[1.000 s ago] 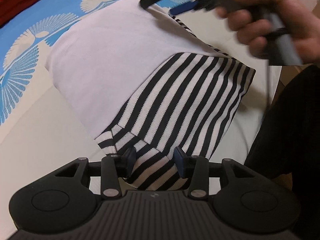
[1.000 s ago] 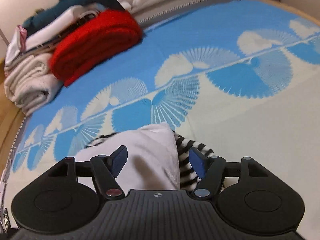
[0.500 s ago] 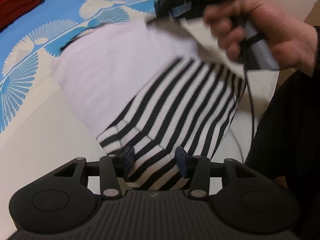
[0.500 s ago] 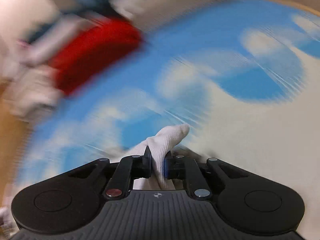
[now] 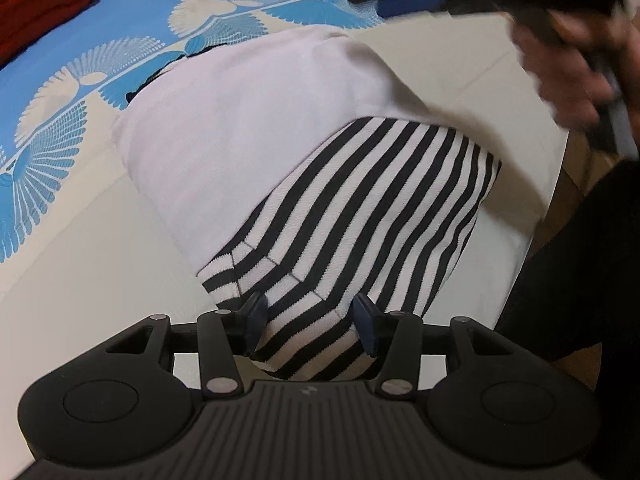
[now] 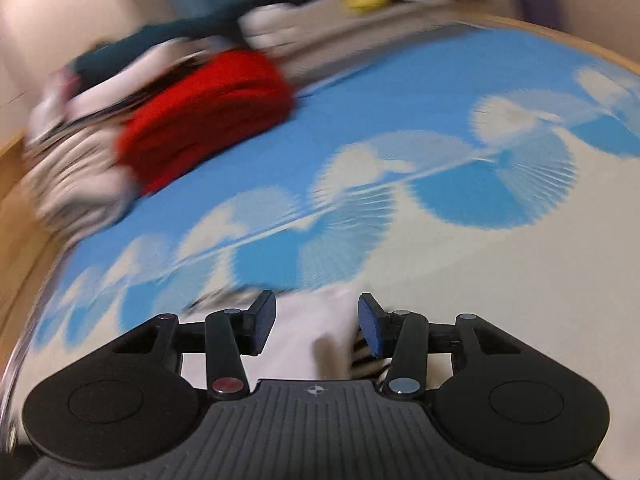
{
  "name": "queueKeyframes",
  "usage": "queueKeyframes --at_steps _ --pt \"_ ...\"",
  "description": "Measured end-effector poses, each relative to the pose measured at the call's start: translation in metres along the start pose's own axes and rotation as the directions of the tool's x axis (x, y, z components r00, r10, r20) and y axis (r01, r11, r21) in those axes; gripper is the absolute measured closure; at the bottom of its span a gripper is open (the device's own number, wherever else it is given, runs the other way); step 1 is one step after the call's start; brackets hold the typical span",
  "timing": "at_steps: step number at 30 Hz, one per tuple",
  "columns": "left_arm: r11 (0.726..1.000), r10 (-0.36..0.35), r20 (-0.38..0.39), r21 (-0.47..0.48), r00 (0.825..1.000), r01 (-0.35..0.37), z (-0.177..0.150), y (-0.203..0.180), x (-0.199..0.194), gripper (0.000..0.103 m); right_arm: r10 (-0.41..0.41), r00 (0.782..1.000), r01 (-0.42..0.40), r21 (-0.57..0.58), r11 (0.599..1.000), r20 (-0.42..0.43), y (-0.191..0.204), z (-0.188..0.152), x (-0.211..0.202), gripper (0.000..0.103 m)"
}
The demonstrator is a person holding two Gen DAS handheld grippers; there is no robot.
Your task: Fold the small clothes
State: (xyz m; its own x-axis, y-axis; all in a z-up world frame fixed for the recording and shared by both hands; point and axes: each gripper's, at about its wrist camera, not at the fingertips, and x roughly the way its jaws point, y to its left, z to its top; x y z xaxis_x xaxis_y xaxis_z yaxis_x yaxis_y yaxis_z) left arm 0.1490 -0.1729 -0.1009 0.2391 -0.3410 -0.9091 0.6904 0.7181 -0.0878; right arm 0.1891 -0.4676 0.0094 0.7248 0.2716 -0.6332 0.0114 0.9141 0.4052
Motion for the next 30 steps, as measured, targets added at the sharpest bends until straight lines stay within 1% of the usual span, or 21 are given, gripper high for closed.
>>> queueKeyframes --at_steps 2,3,4,5,7,8,9,12,14,15,16,17,18,20,22,23,24,25,26,28,30 --pt "1.0 -0.008 0.016 -0.004 1.0 0.009 0.003 0.001 -0.007 0.05 0.048 0.996 -0.056 -0.117 0.992 -0.069 0.005 -0.014 -0.007 0.056" --pt "1.0 -0.015 0.028 -0.01 0.999 0.015 0.006 0.003 -0.011 0.05 0.051 0.99 -0.074 -0.179 0.981 -0.134 0.008 -0.024 -0.006 0.056" --pt "1.0 -0.023 0.043 -0.017 0.999 0.024 0.009 0.006 -0.015 0.05 0.019 0.976 -0.072 -0.239 0.968 -0.219 0.008 -0.037 -0.001 0.058" --pt "0.999 -0.024 0.063 -0.029 0.998 0.026 0.012 0.01 -0.02 0.05 -0.046 0.954 -0.047 -0.303 0.952 -0.295 0.008 -0.052 0.006 0.059" --pt "0.998 -0.007 0.11 -0.063 0.994 0.014 0.019 0.018 -0.029 0.05 -0.167 0.91 -0.014 -0.43 0.903 -0.38 0.008 -0.08 0.018 0.06" --pt "0.996 0.002 0.137 -0.085 0.991 0.01 0.022 0.023 -0.033 0.05 -0.202 0.903 -0.008 -0.484 0.875 -0.38 0.008 -0.09 0.018 0.06" --pt "0.994 0.012 0.166 -0.109 0.986 0.006 0.025 0.028 -0.036 0.05 -0.199 0.908 -0.009 -0.494 0.87 -0.368 0.009 -0.092 0.016 0.06" --pt "0.986 0.049 0.235 -0.167 0.971 -0.01 0.032 0.039 -0.036 0.049 -0.167 0.911 -0.013 -0.429 0.903 -0.377 0.0 -0.083 0.013 0.061" --pt "0.98 0.069 0.245 -0.2 0.967 -0.019 0.033 0.044 -0.026 0.05 -0.17 0.906 -0.012 -0.425 0.905 -0.387 -0.004 -0.082 0.018 0.061" --pt "0.976 0.079 0.221 -0.215 0.972 -0.031 0.035 0.045 -0.015 0.05 -0.17 0.903 -0.016 -0.425 0.905 -0.395 -0.003 -0.081 0.02 0.061" --pt "0.974 0.094 0.17 -0.219 0.981 -0.055 0.035 0.046 -0.001 0.049 -0.171 0.899 -0.018 -0.426 0.905 -0.402 -0.003 -0.081 0.023 0.061" --pt "0.974 0.113 0.104 -0.208 0.988 -0.089 0.033 0.046 0.015 0.045 -0.172 0.896 -0.02 -0.425 0.905 -0.409 -0.002 -0.079 0.026 0.061" --pt "0.975 0.125 0.063 -0.194 0.99 -0.11 0.031 0.044 0.023 0.04 -0.166 0.895 -0.023 -0.414 0.91 -0.415 -0.002 -0.076 0.027 0.06" --pt "0.973 0.134 0.058 -0.197 0.989 -0.12 0.033 0.045 0.023 0.038 -0.127 0.899 -0.021 -0.332 0.943 -0.419 -0.007 -0.068 0.027 0.06" --pt "0.964 0.114 0.09 -0.251 0.989 -0.088 0.04 0.053 0.013 0.031 -0.05 0.918 -0.027 -0.187 0.982 -0.394 -0.015 -0.055 0.017 0.059" --pt "0.955 0.115 0.122 -0.287 0.986 -0.076 0.041 0.057 0.007 0.027 -0.01 0.928 -0.041 -0.131 0.991 -0.372 -0.019 -0.049 0.013 0.058" --pt "0.943 0.122 0.147 -0.327 0.982 -0.068 0.04 0.063 0.004 0.017 0.03 0.939 -0.058 -0.071 0.996 -0.343 -0.023 -0.043 0.009 0.055" --pt "0.923 0.134 0.16 -0.38 0.978 -0.064 0.04 0.071 0.002 0.012 0.052 0.948 -0.064 -0.027 0.998 -0.315 -0.026 -0.038 0.007 0.046" --pt "0.901 0.14 0.16 -0.431 0.977 -0.058 0.04 0.079 0.003 0.011 0.056 0.956 -0.054 0.012 0.998 -0.287 -0.028 -0.034 0.006 0.033" --pt "0.843 0.119 0.145 -0.538 0.982 -0.023 0.037 0.094 0.01 0.011 0.019 0.97 -0.006 0.054 0.999 -0.244 -0.031 -0.03 0.008 0.024" --pt "0.777 0.057 0.118 -0.629 0.991 0.03 0.031 0.107 0.025 0.01 -0.027 0.967 0.043 0.06 0.997 -0.253 -0.033 -0.029 0.018 0.024"
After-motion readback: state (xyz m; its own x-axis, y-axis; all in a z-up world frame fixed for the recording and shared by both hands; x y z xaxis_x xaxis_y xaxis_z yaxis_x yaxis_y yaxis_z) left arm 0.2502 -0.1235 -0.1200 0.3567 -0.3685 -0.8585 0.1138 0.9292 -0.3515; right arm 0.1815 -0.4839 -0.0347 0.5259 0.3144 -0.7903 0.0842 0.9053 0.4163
